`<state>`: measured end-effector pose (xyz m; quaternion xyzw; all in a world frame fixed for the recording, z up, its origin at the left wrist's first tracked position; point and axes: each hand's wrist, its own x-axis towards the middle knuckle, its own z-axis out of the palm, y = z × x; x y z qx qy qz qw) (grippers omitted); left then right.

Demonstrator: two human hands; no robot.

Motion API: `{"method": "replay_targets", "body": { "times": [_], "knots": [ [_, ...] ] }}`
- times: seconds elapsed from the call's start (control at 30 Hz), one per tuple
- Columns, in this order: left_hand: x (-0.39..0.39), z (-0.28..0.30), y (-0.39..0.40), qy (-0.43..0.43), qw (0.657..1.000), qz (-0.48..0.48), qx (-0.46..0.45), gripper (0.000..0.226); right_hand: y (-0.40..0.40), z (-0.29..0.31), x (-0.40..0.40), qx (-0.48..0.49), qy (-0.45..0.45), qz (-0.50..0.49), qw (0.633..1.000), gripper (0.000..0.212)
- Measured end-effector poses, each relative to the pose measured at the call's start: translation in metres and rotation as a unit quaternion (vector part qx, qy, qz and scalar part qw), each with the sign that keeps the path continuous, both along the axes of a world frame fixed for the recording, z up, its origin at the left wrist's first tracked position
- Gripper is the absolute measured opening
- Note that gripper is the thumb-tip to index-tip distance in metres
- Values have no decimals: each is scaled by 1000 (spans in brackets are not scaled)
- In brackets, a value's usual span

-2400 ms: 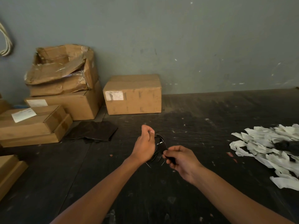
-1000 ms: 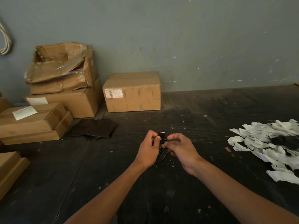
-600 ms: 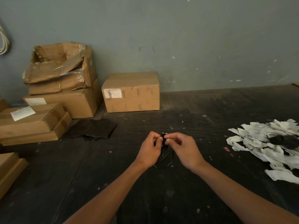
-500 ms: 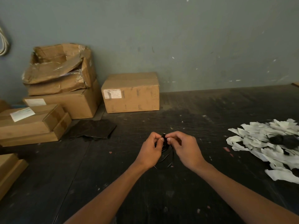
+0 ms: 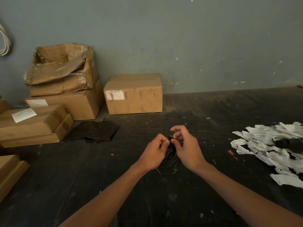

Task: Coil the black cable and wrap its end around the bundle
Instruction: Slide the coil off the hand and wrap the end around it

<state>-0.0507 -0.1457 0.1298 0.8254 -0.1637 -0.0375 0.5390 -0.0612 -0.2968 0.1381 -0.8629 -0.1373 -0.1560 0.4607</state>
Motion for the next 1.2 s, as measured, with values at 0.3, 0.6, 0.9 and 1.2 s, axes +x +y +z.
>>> {"method": "replay_targets", "body": {
  "times": [0.3,0.6,0.9,1.2],
  "knots": [
    [3,-1,0,-5,995,33,-93,16,-1,12,15,127,6,-94,987,30],
    [6,-14,1,90,974,90,-187,18,-8,10,28,382,90,-145,908,25],
    [5,-12,-5,193,895,88,-393,22,-12,-4,28,550,248,-185,776,24],
    [8,-10,-1,257,833,97,-480,30,-26,-36,8,466,370,-10,804,33]
  ]
}}
